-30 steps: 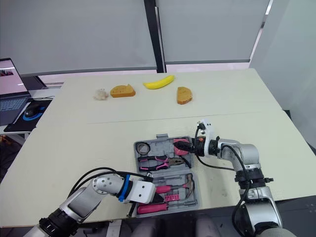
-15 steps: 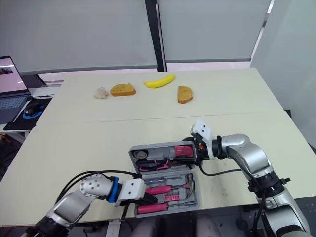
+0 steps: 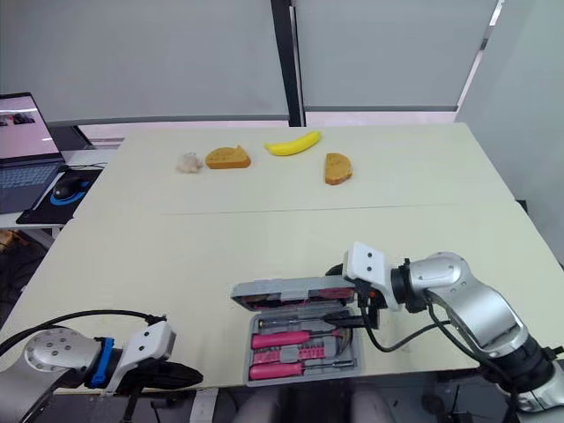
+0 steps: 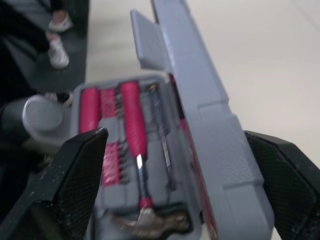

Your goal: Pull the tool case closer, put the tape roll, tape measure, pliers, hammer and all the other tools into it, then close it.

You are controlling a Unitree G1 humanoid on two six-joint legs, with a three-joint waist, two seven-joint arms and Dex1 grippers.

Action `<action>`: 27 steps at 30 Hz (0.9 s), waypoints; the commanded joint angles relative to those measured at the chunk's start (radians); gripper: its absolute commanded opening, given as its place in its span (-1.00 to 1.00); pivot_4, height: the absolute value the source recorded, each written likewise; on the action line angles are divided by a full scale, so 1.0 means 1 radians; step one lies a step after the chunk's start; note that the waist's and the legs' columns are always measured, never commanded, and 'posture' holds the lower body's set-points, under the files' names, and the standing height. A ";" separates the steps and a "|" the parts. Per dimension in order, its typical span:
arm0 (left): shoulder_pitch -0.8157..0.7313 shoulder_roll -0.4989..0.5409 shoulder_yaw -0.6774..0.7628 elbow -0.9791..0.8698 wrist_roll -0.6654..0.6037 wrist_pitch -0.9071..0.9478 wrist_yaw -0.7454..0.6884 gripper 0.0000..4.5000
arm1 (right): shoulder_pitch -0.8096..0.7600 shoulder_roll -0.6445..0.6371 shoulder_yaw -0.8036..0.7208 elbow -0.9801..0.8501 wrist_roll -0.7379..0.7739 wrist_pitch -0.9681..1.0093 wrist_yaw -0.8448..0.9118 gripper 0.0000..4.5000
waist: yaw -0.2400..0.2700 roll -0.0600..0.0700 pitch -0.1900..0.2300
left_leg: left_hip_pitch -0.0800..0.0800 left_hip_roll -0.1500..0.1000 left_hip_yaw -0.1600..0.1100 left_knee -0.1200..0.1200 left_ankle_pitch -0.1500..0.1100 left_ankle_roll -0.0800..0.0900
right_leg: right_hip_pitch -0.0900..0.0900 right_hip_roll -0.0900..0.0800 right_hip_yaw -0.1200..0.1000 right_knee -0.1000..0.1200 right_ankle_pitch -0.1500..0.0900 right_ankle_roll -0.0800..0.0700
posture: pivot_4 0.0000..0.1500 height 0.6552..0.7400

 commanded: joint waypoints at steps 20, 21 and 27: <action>-0.145 -0.249 -0.160 -0.120 0.150 0.113 0.305 -1.00 | 0.243 -0.214 0.027 0.062 -0.376 -0.292 -0.016 0.82 | 0.020 -0.006 0.002 | 0.000 0.001 0.002 0.001 0.000 0.000 | 0.001 0.000 0.000 0.000 0.000 0.000 | 1.00 0.91; -0.155 -0.256 -0.173 -0.123 0.156 0.119 0.309 -1.00 | 0.234 -0.199 0.038 0.063 -0.383 -0.284 -0.014 0.73 | 0.020 -0.006 0.002 | 0.000 0.001 0.001 0.001 0.000 0.000 | 0.002 0.000 0.000 0.000 0.000 0.000 | 1.00 0.91; -0.227 -0.307 -0.232 -0.130 0.171 0.163 0.336 -1.00 | 0.202 -0.161 0.072 0.060 -0.402 -0.253 0.009 -0.06 | 0.020 -0.006 0.002 | 0.000 0.000 0.001 0.001 0.000 0.000 | 0.002 0.000 0.000 0.000 0.000 0.000 | 1.00 0.91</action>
